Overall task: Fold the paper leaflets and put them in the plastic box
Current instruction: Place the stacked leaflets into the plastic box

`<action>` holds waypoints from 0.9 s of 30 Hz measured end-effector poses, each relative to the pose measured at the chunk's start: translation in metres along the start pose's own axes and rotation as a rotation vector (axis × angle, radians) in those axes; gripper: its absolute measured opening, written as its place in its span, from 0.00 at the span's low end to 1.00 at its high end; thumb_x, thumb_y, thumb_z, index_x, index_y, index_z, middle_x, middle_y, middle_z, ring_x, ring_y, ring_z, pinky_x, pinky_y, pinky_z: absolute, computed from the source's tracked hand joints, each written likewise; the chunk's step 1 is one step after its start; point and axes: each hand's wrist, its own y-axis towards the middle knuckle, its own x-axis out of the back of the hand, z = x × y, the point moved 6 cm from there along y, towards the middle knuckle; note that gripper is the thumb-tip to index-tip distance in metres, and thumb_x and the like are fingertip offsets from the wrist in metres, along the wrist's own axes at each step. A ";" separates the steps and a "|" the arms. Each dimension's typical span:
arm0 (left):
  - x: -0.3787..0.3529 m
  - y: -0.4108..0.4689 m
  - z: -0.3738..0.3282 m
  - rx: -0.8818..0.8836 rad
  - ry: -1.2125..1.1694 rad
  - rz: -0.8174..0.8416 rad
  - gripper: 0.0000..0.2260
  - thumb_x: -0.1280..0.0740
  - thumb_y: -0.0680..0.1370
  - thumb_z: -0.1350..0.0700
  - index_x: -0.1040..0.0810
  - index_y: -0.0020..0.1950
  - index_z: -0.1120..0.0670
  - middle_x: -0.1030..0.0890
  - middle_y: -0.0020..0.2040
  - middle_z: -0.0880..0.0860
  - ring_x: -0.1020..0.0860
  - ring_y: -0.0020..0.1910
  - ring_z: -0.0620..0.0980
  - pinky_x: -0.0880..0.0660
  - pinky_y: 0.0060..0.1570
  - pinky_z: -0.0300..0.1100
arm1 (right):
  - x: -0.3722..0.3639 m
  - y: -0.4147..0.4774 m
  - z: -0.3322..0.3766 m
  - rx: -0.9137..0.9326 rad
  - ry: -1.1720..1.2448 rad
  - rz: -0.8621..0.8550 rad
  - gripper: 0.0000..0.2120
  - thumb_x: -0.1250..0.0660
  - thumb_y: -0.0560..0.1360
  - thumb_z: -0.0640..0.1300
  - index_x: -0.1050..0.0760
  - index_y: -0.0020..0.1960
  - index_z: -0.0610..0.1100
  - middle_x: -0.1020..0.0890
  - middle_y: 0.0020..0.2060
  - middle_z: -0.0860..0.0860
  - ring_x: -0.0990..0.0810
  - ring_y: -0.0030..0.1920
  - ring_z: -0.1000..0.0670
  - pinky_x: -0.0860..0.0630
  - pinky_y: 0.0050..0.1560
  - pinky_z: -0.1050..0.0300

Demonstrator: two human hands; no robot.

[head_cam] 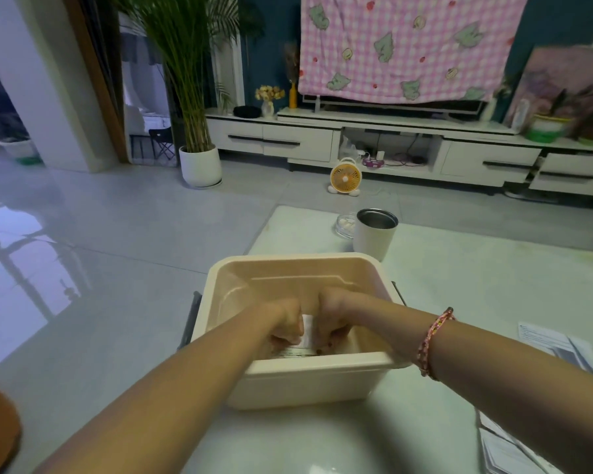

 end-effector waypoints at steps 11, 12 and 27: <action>-0.003 0.010 0.006 0.011 -0.167 0.111 0.17 0.30 0.73 0.62 0.24 0.61 0.61 0.22 0.51 0.56 0.22 0.48 0.52 0.23 0.53 0.46 | -0.022 0.018 0.019 0.073 0.037 0.171 0.15 0.32 0.70 0.33 0.26 0.57 0.38 0.20 0.53 0.40 0.22 0.46 0.46 0.22 0.40 0.56; -0.007 0.009 0.006 0.018 -0.167 0.141 0.19 0.29 0.72 0.63 0.25 0.62 0.61 0.22 0.52 0.56 0.23 0.49 0.52 0.24 0.53 0.46 | -0.025 0.021 0.019 0.079 0.019 0.183 0.15 0.32 0.71 0.33 0.26 0.57 0.40 0.21 0.51 0.42 0.23 0.44 0.47 0.24 0.39 0.58; 0.002 -0.001 0.006 -0.049 0.047 -0.091 0.08 0.28 0.70 0.57 0.23 0.47 0.53 0.21 0.47 0.53 0.23 0.44 0.51 0.27 0.42 0.41 | -0.016 -0.001 0.026 0.121 -0.180 0.052 0.08 0.37 0.77 0.41 0.23 0.53 0.40 0.28 0.27 0.52 0.30 0.27 0.54 0.34 0.20 0.70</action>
